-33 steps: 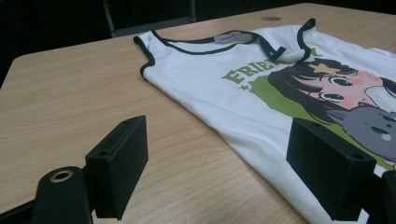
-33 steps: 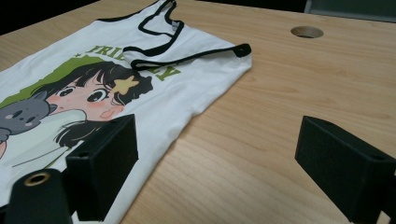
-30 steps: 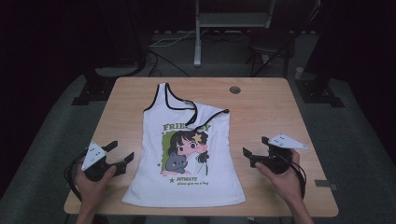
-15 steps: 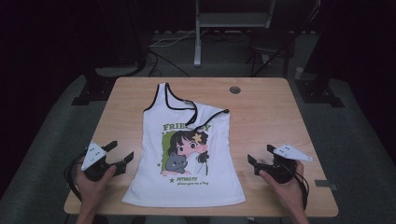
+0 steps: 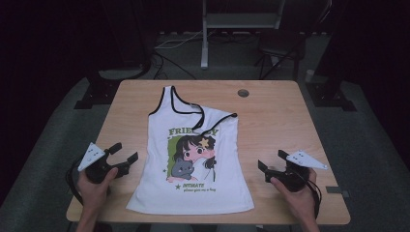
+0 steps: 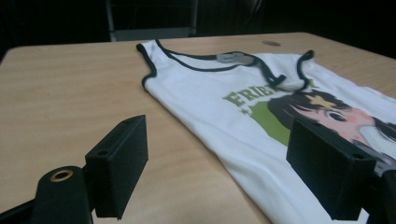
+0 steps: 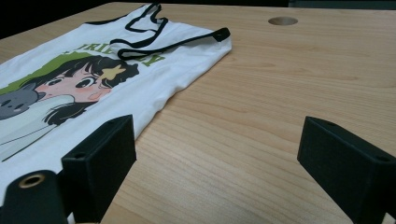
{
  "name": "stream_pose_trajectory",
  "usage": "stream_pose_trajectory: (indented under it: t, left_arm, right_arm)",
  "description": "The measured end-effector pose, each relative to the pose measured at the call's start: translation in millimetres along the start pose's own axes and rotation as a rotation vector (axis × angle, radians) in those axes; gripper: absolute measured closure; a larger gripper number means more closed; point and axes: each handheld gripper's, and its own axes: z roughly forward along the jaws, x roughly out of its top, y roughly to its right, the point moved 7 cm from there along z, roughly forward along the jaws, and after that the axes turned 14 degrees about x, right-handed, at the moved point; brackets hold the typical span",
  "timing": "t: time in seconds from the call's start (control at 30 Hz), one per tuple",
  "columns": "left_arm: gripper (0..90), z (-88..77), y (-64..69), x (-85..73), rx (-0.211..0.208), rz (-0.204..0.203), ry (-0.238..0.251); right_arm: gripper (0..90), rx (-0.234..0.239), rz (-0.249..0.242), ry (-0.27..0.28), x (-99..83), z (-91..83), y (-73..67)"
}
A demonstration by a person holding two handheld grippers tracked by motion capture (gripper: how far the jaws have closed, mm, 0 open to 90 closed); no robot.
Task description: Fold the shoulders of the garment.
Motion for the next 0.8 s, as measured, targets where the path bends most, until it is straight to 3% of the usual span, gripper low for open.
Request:
stream_pose_trajectory:
  t: [0.03, 0.17, 0.27, 0.4, 0.5, 0.67, 0.7, 0.8]
  left_arm:
    - [20.7, 0.0, 0.0, 0.0, 0.0, 0.0, 0.0]
    - [20.7, 24.9, 0.6, 23.8, -0.009, 0.014, -0.022]
    - [20.7, 48.0, -0.3, 45.9, -0.016, 0.057, -0.043]
    - [20.8, 76.1, -2.1, 69.9, -0.053, 0.069, -0.069]
    - [20.8, 103.9, -5.6, 86.0, -0.075, 0.057, -0.099]
    - [20.7, 144.3, -14.0, 102.7, -0.048, 0.044, -0.152]
    - [20.8, 144.3, -14.0, 102.7, -0.048, 0.044, -0.152]
    - [20.8, 166.6, -17.0, 106.8, -0.026, 0.039, -0.188]
  right_arm:
    - [10.9, 0.0, 0.0, 0.0, 0.0, 0.0, 0.0]
    - [10.9, 0.01, -0.018, -0.003, -0.4, 0.0, -2.9]
    - [10.9, 0.017, -0.025, -0.001, -0.4, -0.3, -3.4]
    - [10.9, 0.023, -0.026, -0.002, -0.5, -0.2, -3.8]
    - [10.8, 0.028, -0.027, -0.007, -0.6, 0.4, -4.0]
    - [10.9, 0.035, -0.03, -0.015, -0.7, 1.6, -4.3]
    - [10.9, 0.035, -0.03, -0.015, -0.7, 1.6, -4.3]
    - [10.9, 0.036, -0.035, -0.015, -0.7, 1.6, -5.3]
